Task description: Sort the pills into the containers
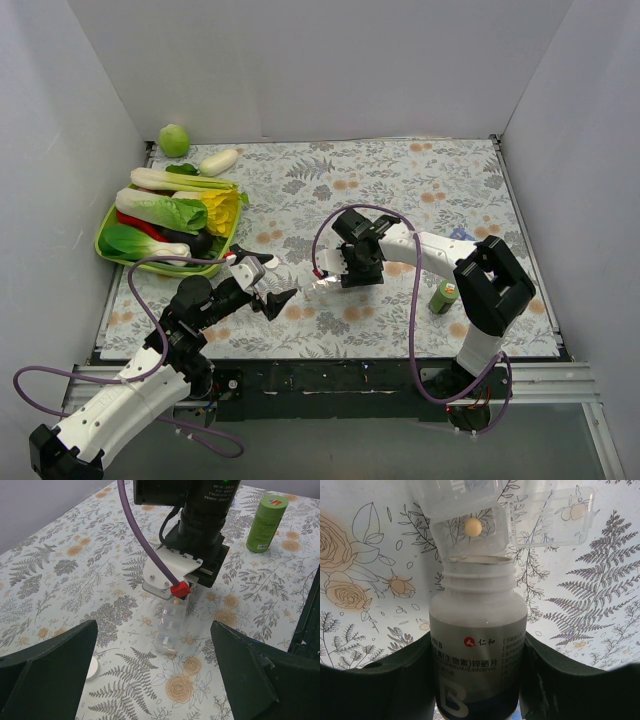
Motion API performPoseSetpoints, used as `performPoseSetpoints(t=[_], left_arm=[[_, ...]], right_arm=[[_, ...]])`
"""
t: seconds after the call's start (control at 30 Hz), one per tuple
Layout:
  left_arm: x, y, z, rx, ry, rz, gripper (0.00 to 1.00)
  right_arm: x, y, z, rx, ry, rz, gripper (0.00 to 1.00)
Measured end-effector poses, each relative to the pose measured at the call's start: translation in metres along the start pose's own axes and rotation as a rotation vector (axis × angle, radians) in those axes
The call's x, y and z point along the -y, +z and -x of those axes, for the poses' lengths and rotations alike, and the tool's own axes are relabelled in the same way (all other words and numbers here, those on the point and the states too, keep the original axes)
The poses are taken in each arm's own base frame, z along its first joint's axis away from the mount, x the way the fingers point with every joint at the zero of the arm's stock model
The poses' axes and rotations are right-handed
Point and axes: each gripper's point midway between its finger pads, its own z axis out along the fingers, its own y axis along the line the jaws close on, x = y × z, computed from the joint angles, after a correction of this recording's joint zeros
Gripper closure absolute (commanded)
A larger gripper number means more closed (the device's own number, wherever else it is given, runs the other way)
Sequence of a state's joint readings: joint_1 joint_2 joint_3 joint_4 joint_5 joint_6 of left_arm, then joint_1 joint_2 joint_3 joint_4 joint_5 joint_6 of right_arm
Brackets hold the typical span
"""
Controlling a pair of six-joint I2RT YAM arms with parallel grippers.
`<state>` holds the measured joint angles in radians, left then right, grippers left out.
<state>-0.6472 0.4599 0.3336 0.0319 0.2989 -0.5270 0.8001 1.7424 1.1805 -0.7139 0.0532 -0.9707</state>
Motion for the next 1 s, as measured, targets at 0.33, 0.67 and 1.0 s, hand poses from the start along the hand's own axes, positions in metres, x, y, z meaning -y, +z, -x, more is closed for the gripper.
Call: performPoseSetpoints(t=[0.33, 0.67, 1.0], left_arm=[[0.0, -0.0001, 0.0006, 0.002, 0.003, -0.001, 0.02], [-0.0002, -0.0001, 0.002, 0.008, 0.008, -0.001, 0.02], [-0.0002, -0.0002, 0.0024, 0.009, 0.009, -0.001, 0.02]], right_arm=[[-0.002, -0.0013, -0.0021, -0.012, 0.0, 0.009, 0.97], [-0.0005, -0.0019, -0.0019, -0.028, -0.002, 0.011, 0.97], [-0.0014, -0.0023, -0.0022, -0.037, -0.006, 0.015, 0.97]])
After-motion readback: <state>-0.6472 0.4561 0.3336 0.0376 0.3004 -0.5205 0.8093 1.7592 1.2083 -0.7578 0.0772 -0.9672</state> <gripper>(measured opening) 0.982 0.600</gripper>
